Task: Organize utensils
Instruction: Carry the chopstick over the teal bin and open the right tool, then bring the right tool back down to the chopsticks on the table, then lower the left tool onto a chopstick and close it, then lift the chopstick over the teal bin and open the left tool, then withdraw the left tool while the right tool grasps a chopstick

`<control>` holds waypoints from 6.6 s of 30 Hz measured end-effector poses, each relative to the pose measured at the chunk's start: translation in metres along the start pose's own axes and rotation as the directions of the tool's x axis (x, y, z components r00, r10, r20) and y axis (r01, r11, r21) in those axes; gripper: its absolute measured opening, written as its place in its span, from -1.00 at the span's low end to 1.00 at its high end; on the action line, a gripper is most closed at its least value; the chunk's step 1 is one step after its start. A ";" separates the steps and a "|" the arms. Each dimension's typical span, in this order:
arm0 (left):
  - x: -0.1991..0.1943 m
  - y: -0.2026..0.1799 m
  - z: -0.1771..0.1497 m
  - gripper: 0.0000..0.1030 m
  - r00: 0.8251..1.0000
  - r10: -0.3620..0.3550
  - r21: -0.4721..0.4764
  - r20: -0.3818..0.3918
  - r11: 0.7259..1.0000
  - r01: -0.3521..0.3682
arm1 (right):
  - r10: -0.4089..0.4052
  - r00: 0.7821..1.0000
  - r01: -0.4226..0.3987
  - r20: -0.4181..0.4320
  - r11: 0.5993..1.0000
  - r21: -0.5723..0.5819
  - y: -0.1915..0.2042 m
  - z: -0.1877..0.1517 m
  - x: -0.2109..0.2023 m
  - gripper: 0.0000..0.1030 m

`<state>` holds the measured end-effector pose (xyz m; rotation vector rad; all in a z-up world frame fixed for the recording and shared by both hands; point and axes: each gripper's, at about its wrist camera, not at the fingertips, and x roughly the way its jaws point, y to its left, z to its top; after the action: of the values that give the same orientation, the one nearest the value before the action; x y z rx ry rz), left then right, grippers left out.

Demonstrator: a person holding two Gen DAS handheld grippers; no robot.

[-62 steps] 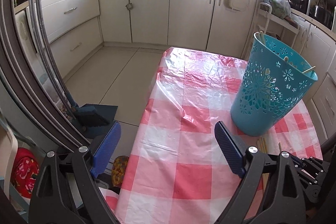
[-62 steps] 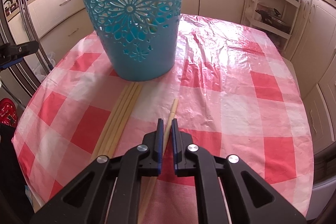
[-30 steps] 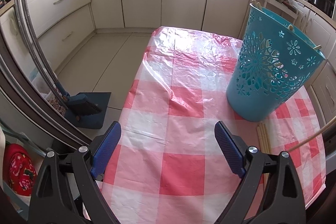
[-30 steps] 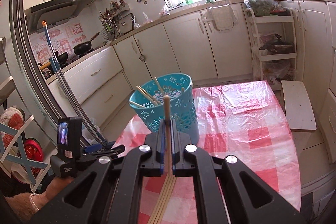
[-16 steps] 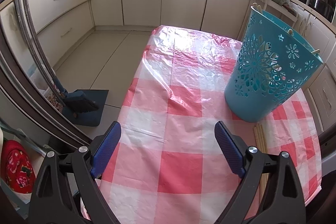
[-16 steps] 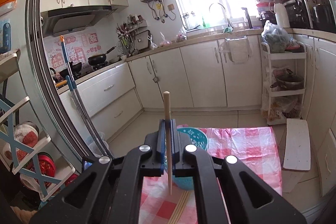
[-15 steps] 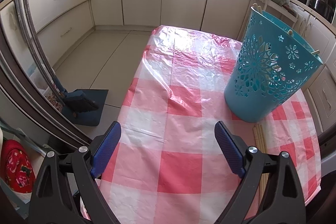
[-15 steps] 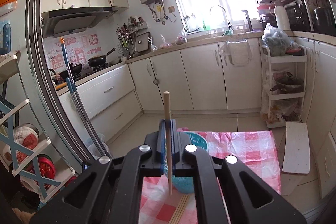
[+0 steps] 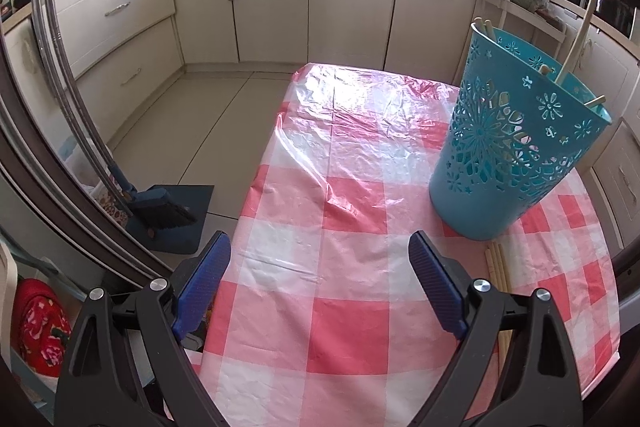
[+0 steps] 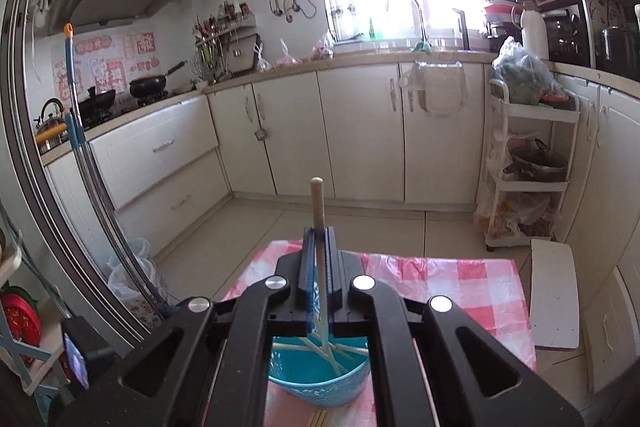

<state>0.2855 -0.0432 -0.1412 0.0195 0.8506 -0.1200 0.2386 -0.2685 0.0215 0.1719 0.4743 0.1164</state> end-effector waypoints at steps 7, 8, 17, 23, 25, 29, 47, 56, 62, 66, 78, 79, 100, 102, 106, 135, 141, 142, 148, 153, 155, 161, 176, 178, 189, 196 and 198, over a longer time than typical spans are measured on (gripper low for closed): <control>-0.003 -0.007 0.001 0.68 1.000 0.009 0.036 0.022 0.999 -0.009 | -0.007 0.995 0.008 -0.100 1.000 0.001 0.000 -0.028 0.024 -0.89; -0.004 -0.007 0.001 0.68 1.000 0.010 0.038 0.024 0.999 -0.011 | -0.007 0.994 0.006 -0.109 1.000 -0.004 0.001 -0.029 0.025 -0.89; -0.005 -0.008 0.001 0.73 0.999 0.018 0.051 0.032 0.998 -0.020 | -0.024 1.000 0.023 -0.015 0.999 -0.048 0.012 -0.030 -0.017 -0.32; -0.006 -0.007 0.001 0.74 0.999 0.019 0.050 0.034 0.999 -0.020 | -0.035 0.999 0.035 -0.009 0.998 -0.051 0.020 -0.063 -0.049 -0.32; -0.007 -0.006 0.001 0.74 0.999 0.017 0.048 0.036 0.999 -0.019 | -0.043 0.996 0.040 -0.079 0.998 -0.047 0.020 -0.091 -0.046 -0.32; -0.009 -0.005 0.000 0.74 0.999 0.013 0.046 0.035 0.999 -0.014 | -0.048 0.963 0.052 -0.265 0.999 0.008 0.010 -0.148 -0.023 -0.44; -0.005 -0.002 0.000 0.74 1.000 0.007 0.040 0.013 0.999 -0.007 | -0.084 0.896 0.091 -0.437 0.996 -0.006 0.011 -0.190 0.032 -0.64; 0.001 -0.023 -0.011 0.74 0.994 -0.098 0.092 -0.052 0.990 0.102 | -0.096 0.871 0.060 -0.481 0.994 -0.090 0.008 -0.191 0.028 -0.81; 0.002 -0.063 -0.030 0.74 0.982 -0.166 0.206 -0.095 0.961 0.182 | -0.063 0.877 0.076 -0.476 0.997 0.010 -0.020 -0.194 0.015 -0.85; 0.009 -0.078 -0.036 0.74 0.977 -0.169 0.214 -0.127 0.957 0.194 | -0.043 0.883 0.073 -0.467 0.996 0.045 -0.022 -0.194 0.016 -0.85; 0.025 -0.087 -0.041 0.74 0.971 -0.169 0.189 -0.172 0.961 0.201 | 0.000 0.889 0.048 -0.458 0.994 0.094 -0.028 -0.194 0.016 -0.85; 0.027 -0.089 -0.042 0.74 0.970 -0.161 0.197 -0.181 0.961 0.196 | 0.001 0.889 0.048 -0.457 0.994 0.096 -0.029 -0.194 0.016 -0.85; 0.036 -0.104 -0.044 -0.29 0.974 -0.145 0.259 -0.176 0.948 0.188 | -0.011 0.896 0.065 -0.445 0.992 0.107 -0.030 -0.190 0.024 -0.84; 0.035 -0.104 -0.043 -0.65 0.970 -0.164 0.258 -0.179 0.944 0.207 | -0.016 0.894 0.065 -0.448 0.994 0.092 -0.029 -0.190 0.025 -0.84; 0.034 -0.103 -0.043 -0.81 0.962 -0.197 0.245 -0.191 0.939 0.241 | -0.014 0.894 0.063 -0.448 0.993 0.095 -0.030 -0.189 0.026 -0.84; -0.133 -0.067 0.092 -0.91 0.822 -0.524 0.176 0.226 0.851 0.494 | -0.022 0.907 0.064 -0.421 0.994 0.085 -0.030 -0.191 0.028 -0.83; -0.120 -0.089 0.145 -0.91 0.815 -0.444 0.124 0.372 0.894 0.431 | -0.015 0.907 0.060 -0.421 0.994 0.095 -0.031 -0.191 0.027 -0.83; -0.118 -0.091 0.151 -0.91 0.814 -0.430 0.119 0.389 0.900 0.419 | -0.013 0.907 0.059 -0.420 0.993 0.098 -0.031 -0.191 0.027 -0.83; -0.082 -0.116 0.180 -0.91 0.825 -0.334 0.077 0.455 0.938 0.338 | -0.009 0.907 0.056 -0.420 0.993 0.100 -0.032 -0.191 0.027 -0.81; -0.045 -0.125 0.176 -0.91 0.848 -0.296 0.044 0.440 0.950 0.309 | -0.005 0.908 0.054 -0.420 0.993 0.104 -0.032 -0.191 0.028 -0.79; -0.033 -0.130 0.170 -0.91 0.859 -0.285 0.049 0.426 0.955 0.292 | -0.003 0.908 0.053 -0.420 0.993 0.106 -0.032 -0.191 0.029 -0.79; -0.015 -0.133 0.147 -0.90 0.894 -0.255 0.099 0.368 0.967 0.235 | -0.004 0.908 0.052 -0.419 0.993 0.102 -0.032 -0.191 0.029 -0.77; -0.063 -0.063 0.077 0.17 0.917 -0.202 0.085 0.343 0.979 0.184 | -0.031 0.906 0.057 -0.422 0.997 0.051 -0.026 -0.193 0.025 -0.70; -0.070 -0.045 0.065 0.34 0.916 -0.176 0.050 0.360 0.984 0.169 | -0.062 0.906 0.069 -0.420 0.998 0.001 -0.020 -0.194 0.025 -0.70; -0.036 0.005 0.034 0.36 0.959 -0.101 -0.097 0.266 0.987 0.131 | -0.023 0.911 0.064 -0.412 0.994 0.086 -0.034 -0.187 0.007 -0.89; -0.028 0.002 0.034 0.37 0.966 -0.124 -0.106 0.227 0.983 0.151 | 0.134 0.952 -0.073 -0.276 0.973 0.220 -0.034 -0.150 -0.040 -0.89; -0.026 0.000 0.034 0.37 0.967 -0.128 -0.106 0.221 0.982 0.154 | 0.178 0.958 -0.119 -0.227 0.961 0.251 -0.033 -0.135 -0.051 -0.89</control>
<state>0.2939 -0.0432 -0.0987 -0.1675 0.6425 -0.1997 0.1330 -0.2901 -0.0806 0.4305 0.7253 0.2322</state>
